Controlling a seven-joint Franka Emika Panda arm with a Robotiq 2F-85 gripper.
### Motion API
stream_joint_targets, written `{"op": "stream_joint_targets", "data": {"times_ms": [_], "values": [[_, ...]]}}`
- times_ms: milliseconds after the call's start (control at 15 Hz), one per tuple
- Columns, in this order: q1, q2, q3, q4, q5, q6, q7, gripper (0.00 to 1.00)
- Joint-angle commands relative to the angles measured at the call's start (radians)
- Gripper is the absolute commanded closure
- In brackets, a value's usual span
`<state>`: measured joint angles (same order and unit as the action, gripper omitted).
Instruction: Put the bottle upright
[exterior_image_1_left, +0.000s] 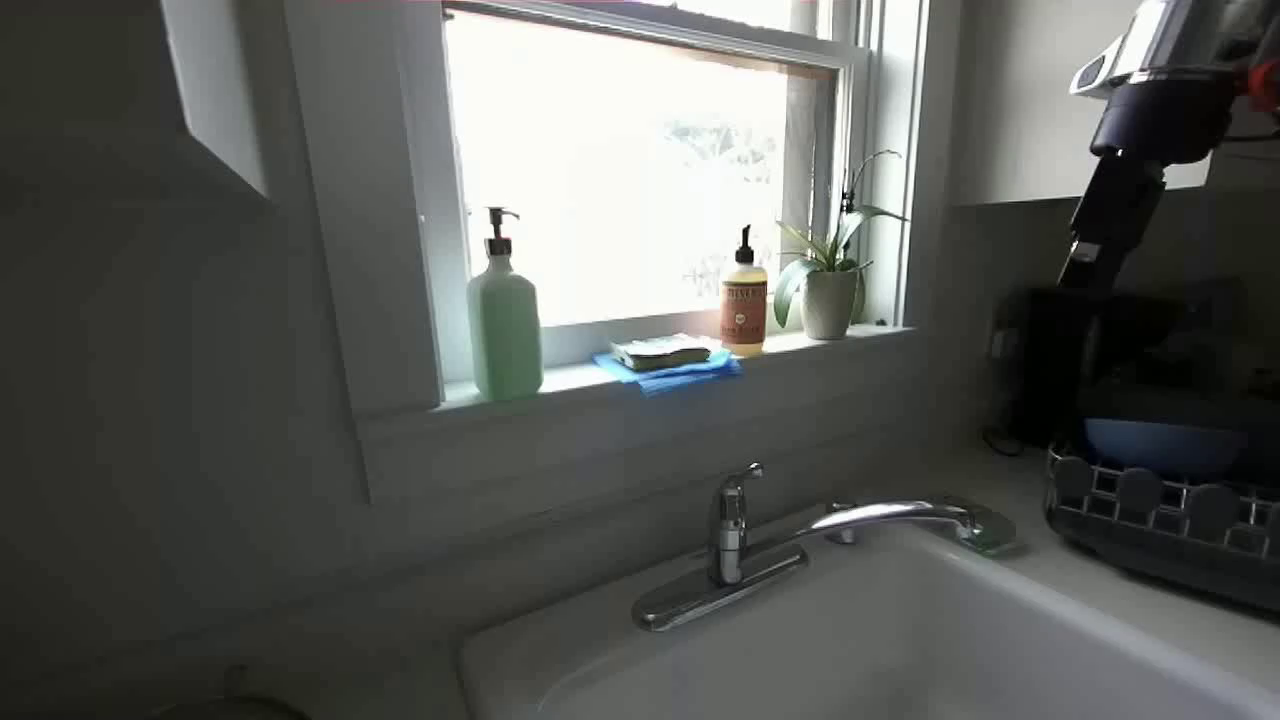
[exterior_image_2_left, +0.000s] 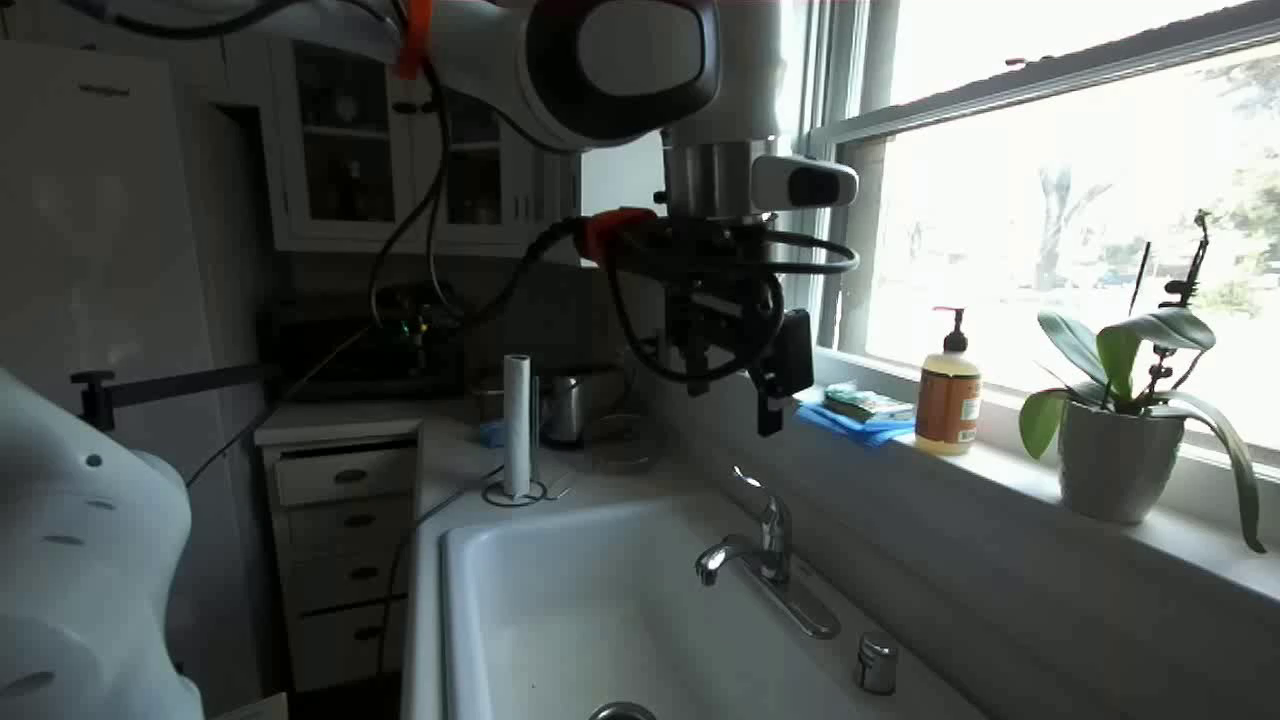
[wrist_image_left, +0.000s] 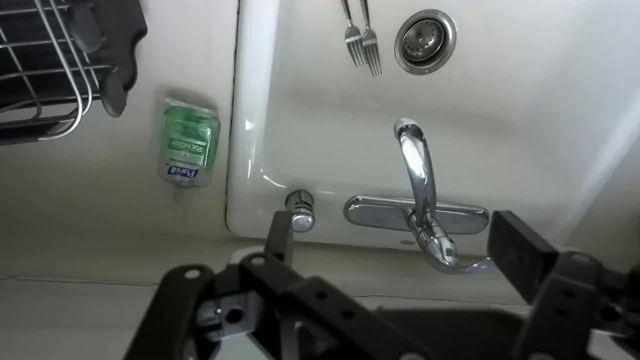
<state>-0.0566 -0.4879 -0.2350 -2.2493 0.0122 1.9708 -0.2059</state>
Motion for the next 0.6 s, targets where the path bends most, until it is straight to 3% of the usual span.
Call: {"op": "stream_joint_targets", "data": {"times_ms": [0, 267, 533], "values": [[-0.019, 0.003, 0.015, 0.003, 0.009, -0.002, -0.008, 0.0], [-0.023, 0.025, 0.014, 0.018, 0.013, 0.031, 0.01, 0.0], [-0.062, 0.206, -0.013, 0.167, 0.013, -0.012, 0.081, 0.0]]}}
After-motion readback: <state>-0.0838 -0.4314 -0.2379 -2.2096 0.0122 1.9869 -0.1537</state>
